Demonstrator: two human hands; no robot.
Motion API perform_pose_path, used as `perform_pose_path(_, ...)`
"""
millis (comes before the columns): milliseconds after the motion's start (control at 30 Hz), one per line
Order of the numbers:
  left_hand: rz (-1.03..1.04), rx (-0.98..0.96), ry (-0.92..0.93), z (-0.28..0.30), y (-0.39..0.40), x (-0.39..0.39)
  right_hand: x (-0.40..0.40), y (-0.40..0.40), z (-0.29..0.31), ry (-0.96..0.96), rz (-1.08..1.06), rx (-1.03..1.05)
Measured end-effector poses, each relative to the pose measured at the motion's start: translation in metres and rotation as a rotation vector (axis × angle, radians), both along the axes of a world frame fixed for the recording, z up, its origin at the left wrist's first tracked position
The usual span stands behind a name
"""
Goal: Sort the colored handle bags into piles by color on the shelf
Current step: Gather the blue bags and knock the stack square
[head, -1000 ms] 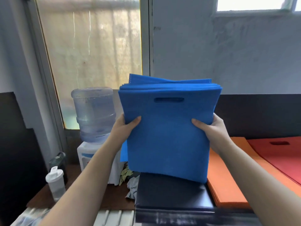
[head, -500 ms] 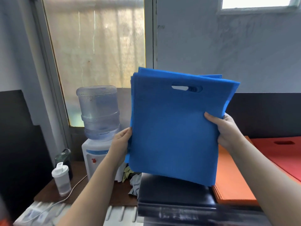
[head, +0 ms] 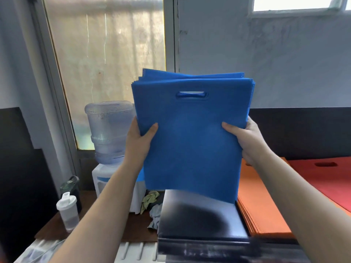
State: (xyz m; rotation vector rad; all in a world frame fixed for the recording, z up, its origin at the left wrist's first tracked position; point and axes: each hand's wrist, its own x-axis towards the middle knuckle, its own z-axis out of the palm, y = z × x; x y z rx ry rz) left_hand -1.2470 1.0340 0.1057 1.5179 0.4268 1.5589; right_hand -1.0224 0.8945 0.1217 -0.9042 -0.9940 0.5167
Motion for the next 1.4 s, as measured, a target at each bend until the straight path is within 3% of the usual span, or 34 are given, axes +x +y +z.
perform_pose_path(67,-0.093,-0.108,-0.007,-0.005,0.003,0.002,0.003,0.0,-0.003,-0.067,-0.021,-0.063)
perform_pose_path(200,-0.116,-0.168,0.226,-0.032,0.004,0.001,0.013,-0.001,-0.034,-0.097,-0.113,-0.173)
perform_pose_path(467,0.038,-0.049,0.083,0.002,0.003,0.01,0.01,0.004,-0.004,-0.107,-0.118,-0.009)
perform_pose_path(700,-0.039,-0.194,0.279,-0.027,0.007,0.008,0.016,0.001,-0.038,-0.157,-0.083,-0.339)
perform_pose_path(800,-0.003,-0.141,0.203,-0.011,0.004,0.011,0.011,-0.001,-0.029,-0.087,-0.129,-0.224)
perform_pose_path(933,-0.13,-0.127,0.077,0.014,-0.002,0.013,0.006,-0.002,-0.004,-0.085,-0.106,-0.135)
perform_pose_path(1133,-0.173,-0.258,0.225,-0.015,-0.002,0.004,0.014,-0.019,-0.022,-0.353,0.06,-0.545)
perform_pose_path(1267,-0.095,-0.205,0.199,-0.002,-0.008,0.003,0.016,-0.014,-0.012,-0.272,-0.195,-0.377)
perform_pose_path(1400,0.075,0.039,0.188,0.019,-0.019,0.001,0.016,-0.015,0.007,-0.293,-0.317,-0.147)
